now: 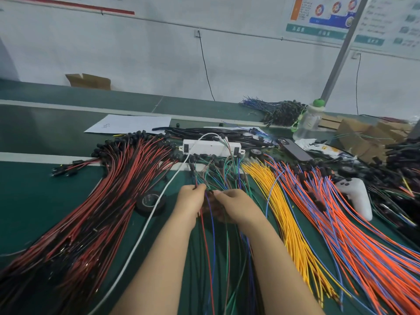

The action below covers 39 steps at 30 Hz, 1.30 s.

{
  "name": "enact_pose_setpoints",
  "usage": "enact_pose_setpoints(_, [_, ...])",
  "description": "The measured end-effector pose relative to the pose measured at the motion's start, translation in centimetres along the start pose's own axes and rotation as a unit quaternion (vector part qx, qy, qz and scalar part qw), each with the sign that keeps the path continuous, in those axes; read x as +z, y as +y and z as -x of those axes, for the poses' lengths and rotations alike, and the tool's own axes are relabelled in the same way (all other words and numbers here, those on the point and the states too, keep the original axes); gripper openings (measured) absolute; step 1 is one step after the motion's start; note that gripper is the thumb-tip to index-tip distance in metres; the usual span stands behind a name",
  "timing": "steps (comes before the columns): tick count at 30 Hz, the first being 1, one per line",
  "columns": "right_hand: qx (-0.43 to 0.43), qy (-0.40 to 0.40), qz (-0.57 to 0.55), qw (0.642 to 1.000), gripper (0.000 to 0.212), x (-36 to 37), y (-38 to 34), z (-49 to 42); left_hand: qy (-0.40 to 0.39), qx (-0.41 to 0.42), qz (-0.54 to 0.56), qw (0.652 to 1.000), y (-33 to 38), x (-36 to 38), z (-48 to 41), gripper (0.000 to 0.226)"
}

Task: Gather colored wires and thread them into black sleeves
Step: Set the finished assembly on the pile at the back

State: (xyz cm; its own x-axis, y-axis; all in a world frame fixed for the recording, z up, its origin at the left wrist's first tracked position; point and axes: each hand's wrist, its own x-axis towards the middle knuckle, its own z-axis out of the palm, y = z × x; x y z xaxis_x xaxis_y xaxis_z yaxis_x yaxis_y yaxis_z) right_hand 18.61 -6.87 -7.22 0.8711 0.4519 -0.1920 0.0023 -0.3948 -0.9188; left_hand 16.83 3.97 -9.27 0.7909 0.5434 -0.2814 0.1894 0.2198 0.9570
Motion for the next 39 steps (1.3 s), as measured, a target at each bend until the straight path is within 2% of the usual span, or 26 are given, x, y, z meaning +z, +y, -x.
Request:
enact_pose_setpoints(6, [0.022,0.031,-0.043,0.998,0.027,-0.6,0.5,-0.5,0.017,-0.002,0.041,0.999,-0.5,-0.6,-0.4,0.02])
enact_pose_setpoints(9, [-0.021,0.139,-0.001,0.99,0.034,-1.6,0.4,-1.0,0.02,-0.01,0.077,0.997,-0.2,-1.2,-0.2,0.028])
enact_pose_setpoints(12, [-0.048,0.23,0.09,0.968,0.034,-3.0,0.5,-1.5,-0.03,-0.016,0.195,0.98,1.5,-2.0,0.8,0.03])
enact_pose_setpoints(14, [-0.02,0.224,0.158,0.962,0.03,-3.8,1.1,-1.8,-0.056,0.034,0.237,0.969,3.7,-2.4,2.0,0.03])
enact_pose_setpoints(16, [0.014,0.22,0.181,0.958,0.028,-4.3,2.0,-2.0,-0.059,0.116,0.248,0.96,6.5,-3.0,3.2,0.027])
enact_pose_setpoints(18, [0.023,0.25,0.15,0.956,0.025,-4.9,2.8,-2.0,-0.034,0.182,0.24,0.953,9.1,-3.9,3.9,0.025])
enact_pose_setpoints(20, [0.023,0.283,0.097,0.954,0.021,-5.4,3.0,-1.7,-0.002,0.204,0.233,0.951,10.7,-5.1,4.0,0.026])
enact_pose_setpoints(22, [-0.009,0.253,-0.007,0.967,0.018,-5.5,2.5,-1.2,0.0,0.189,0.215,0.958,11.0,-5.6,4.0,0.026])
enact_pose_setpoints(24, [-0.068,0.164,-0.115,0.977,0.029,-4.7,1.0,-0.3,-0.03,0.162,0.161,0.973,10.2,-4.6,4.2,0.025])
enact_pose_setpoints(26, [-0.115,0.09,-0.089,0.985,0.034,-4.0,-0.3,0.1,-0.068,0.166,0.109,0.978,9.0,-3.1,4.7,0.027])
enact_pose_setpoints(29, [-0.119,0.039,0.016,0.992,0.009,-2.9,-1.6,0.1,-0.121,0.239,0.082,0.96,9.5,-2.3,5.9,0.027])
enact_pose_setpoints(32, [-0.111,-0.017,-0.041,0.993,0.075,-2.3,-2.4,0.0,-0.157,0.307,0.111,0.932,12.1,-3.1,7.2,0.028])
enact_pose_setpoints(34, [-0.131,-0.047,-0.013,0.99,0.085,-1.4,-3.6,0.0,-0.166,0.338,0.143,0.915,13.9,-3.7,8.1,0.028])
enact_pose_setpoints(36, [-0.152,-0.045,0.051,0.986,0.067,-0.8,-4.6,0.0,-0.163,0.363,0.169,0.902,15.4,-4.1,8.9,0.028])
enact_pose_setpoints(37, [-0.169,-0.042,0.03,0.984,0.051,-0.6,-5.1,0.0,-0.155,0.372,0.173,0.899,16.0,-4.3,9.1,0.028])
enact_pose_setpoints(39, [-0.195,-0.045,-0.119,0.973,0.025,-0.1,-6.3,0.3,-0.124,0.372,0.164,0.905,16.4,-4.4,9.0,0.028])
